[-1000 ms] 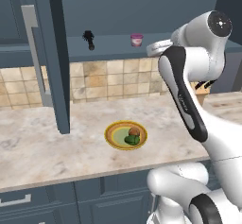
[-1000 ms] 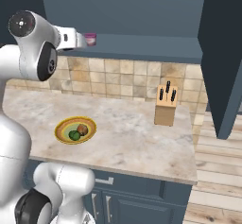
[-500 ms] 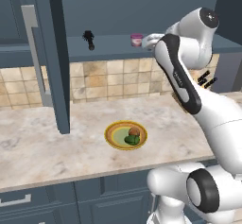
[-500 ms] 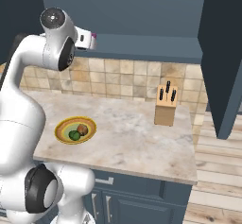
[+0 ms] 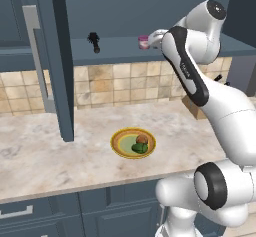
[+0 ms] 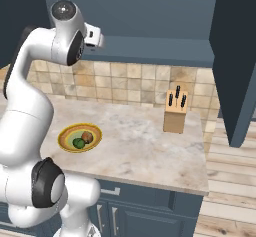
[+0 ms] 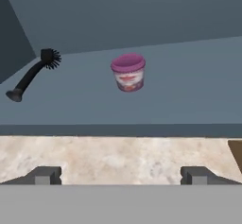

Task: Pick the avocado and bread from the counter and place them on the plate. Then pick the jam from the cabinet and place it next to the plate. Lastly close the cabinet door.

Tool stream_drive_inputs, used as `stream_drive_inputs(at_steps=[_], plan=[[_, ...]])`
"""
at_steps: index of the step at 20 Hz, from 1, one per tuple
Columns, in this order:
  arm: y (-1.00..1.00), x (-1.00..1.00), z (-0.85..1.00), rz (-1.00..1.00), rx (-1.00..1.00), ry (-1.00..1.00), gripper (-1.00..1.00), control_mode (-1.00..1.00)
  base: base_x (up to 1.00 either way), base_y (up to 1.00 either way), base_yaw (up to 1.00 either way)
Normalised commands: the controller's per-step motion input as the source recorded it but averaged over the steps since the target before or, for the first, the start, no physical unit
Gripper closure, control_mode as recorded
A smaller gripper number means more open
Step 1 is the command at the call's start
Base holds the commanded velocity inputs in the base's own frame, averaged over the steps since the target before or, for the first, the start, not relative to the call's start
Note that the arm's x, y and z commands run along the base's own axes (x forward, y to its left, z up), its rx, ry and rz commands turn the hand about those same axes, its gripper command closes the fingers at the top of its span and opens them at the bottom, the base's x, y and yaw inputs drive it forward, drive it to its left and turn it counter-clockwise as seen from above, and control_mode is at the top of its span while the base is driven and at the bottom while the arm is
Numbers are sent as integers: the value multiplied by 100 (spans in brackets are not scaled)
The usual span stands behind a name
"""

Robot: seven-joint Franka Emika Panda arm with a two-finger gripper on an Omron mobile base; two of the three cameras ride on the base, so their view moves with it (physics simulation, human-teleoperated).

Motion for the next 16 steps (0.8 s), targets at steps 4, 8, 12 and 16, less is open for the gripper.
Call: stream_drive_inputs(at_steps=[4, 8, 12, 16], plan=[[0, 3, 0, 0, 0, -4, -100, -100, 0, 0, 0], [0, 0, 0, 0, -2, -9, -100, -100, 0, 0, 0], [0, 0, 0, 0, -1, -4, -100, -100, 0, 0, 0], [0, 6, -6, 0, -2, -1, -100, -100, 0, 0, 0]])
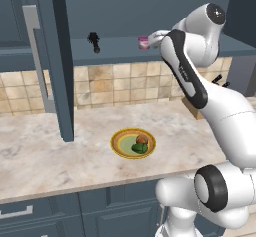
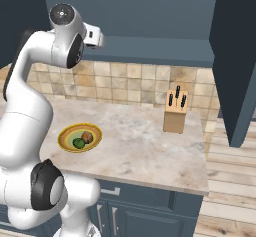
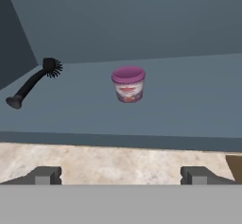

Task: Pick the avocado and bread from the counter and place them on the plate. Then pick the jam from the cabinet and place it next to the plate. Lastly close the cabinet door.

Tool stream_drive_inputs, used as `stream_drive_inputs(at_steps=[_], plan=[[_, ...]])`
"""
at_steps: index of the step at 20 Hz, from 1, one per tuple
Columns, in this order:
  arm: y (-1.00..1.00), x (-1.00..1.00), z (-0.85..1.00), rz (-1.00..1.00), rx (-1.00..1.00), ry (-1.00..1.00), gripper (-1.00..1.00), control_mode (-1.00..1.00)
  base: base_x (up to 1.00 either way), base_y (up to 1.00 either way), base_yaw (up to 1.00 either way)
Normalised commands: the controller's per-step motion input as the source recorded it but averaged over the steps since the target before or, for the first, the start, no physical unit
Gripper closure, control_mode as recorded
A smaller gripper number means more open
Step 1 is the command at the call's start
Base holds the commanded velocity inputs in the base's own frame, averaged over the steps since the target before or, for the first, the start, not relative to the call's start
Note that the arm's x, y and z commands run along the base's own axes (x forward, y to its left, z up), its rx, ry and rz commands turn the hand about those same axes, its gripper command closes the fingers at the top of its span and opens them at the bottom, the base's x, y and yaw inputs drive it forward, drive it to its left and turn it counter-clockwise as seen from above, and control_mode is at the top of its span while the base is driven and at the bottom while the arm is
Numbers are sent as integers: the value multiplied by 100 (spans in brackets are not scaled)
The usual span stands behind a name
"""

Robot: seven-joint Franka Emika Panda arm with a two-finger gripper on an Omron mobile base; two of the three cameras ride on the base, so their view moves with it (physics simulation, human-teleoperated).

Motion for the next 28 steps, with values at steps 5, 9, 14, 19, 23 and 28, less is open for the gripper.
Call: stream_drive_inputs(at_steps=[5, 9, 14, 19, 23, 28], plan=[[2, 7, -14, 0, -3, 0, -100, -100, 0, 0, 0], [1, 12, -16, 0, -4, 0, -100, -100, 0, 0, 0], [1, 17, -18, 0, -4, 0, -100, -100, 0, 0, 0], [0, 34, -8, 0, -1, 0, -100, -100, 0, 0, 0], [1, 33, 0, 0, 0, 0, -100, -100, 0, 0, 0], [6, 25, 0, 1, 0, 0, -100, -100, 0, 0, 0]])
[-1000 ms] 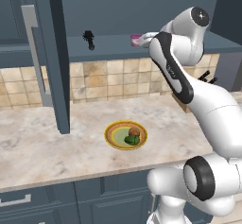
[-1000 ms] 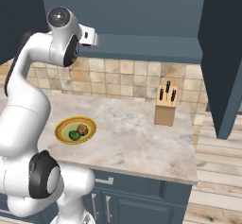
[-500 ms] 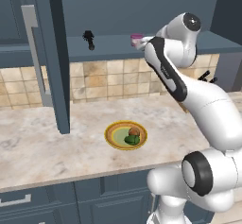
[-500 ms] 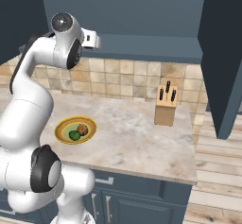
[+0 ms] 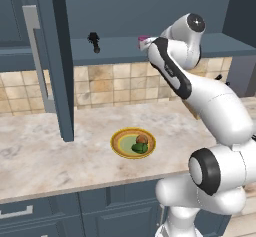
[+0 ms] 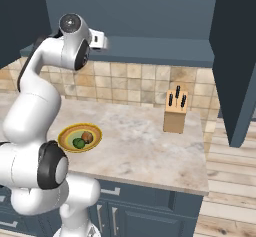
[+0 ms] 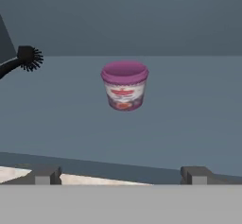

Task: Pick the avocado and bread from the counter and place them on the plate. Then pick the jam from the cabinet and place it next to the plate. Lastly close the cabinet door.

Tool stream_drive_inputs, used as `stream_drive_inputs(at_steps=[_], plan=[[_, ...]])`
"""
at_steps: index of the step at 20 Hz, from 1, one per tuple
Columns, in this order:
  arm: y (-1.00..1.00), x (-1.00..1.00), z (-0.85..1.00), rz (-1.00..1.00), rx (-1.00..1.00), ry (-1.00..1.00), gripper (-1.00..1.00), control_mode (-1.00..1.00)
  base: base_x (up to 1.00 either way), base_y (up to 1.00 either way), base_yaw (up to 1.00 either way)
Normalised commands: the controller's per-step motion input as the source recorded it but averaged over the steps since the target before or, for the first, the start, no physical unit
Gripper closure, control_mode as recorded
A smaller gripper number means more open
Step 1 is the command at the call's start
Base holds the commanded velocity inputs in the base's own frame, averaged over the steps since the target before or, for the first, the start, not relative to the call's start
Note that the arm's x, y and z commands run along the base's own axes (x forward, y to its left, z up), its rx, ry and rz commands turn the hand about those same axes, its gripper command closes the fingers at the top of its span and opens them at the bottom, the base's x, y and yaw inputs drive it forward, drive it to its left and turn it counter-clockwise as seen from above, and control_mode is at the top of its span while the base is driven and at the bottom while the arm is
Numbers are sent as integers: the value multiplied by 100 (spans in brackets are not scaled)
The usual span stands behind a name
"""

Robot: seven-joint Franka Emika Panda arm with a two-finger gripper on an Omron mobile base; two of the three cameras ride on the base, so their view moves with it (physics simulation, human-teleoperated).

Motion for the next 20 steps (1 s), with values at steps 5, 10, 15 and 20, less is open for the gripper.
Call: stream_drive_inputs(at_steps=[5, 10, 15, 20], plan=[[9, 25, 0, 2, 0, 0, -100, -100, 0, 0, 0], [0, 44, 0, 0, 0, 0, -100, -100, 0, 0, 0], [0, 51, 0, 0, 0, 0, -100, -100, 0, 0, 0], [0, 37, 0, 0, 0, 0, -100, -100, 0, 0, 0]])
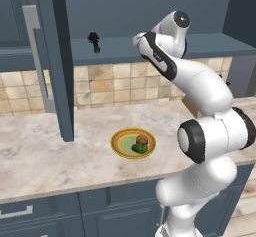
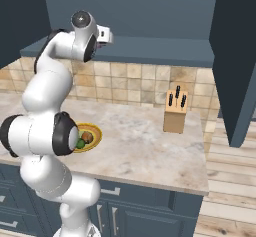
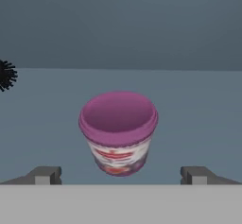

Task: Pick the avocado and bread from the counter and place them on the plate. Then pick the jam from the cabinet and place it next to the plate. Lastly close the cabinet door.

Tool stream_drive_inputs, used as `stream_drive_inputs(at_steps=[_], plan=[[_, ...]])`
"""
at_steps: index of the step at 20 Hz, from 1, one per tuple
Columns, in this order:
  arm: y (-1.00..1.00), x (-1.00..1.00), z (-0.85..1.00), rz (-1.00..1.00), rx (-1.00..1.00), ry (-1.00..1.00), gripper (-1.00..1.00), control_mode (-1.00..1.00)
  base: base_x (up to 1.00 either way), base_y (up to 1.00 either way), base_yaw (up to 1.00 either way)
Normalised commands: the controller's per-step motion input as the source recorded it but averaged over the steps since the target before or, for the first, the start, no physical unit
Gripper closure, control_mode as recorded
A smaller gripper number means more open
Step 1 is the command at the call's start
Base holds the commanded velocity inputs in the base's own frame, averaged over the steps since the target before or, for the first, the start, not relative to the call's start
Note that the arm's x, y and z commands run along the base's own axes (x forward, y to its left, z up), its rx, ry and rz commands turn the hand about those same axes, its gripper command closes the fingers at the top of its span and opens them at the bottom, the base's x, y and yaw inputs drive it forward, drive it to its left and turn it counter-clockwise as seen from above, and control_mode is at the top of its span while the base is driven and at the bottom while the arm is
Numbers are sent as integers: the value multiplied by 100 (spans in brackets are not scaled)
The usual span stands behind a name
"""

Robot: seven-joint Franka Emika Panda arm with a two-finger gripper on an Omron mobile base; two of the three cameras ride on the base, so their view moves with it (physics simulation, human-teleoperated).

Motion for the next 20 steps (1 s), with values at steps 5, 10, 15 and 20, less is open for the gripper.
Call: stream_drive_inputs(at_steps=[5, 10, 15, 20], plan=[[0, 30, 0, 0, 0, 0, -100, -100, 0, 0, 0], [0, 21, -3, 0, 0, 0, -100, -100, 0, 0, 0], [5, 22, -9, 0, 0, 0, 100, -100, 0, 0, 0], [2, 4, -15, 0, 0, 0, 100, -100, 0, 0, 0]])
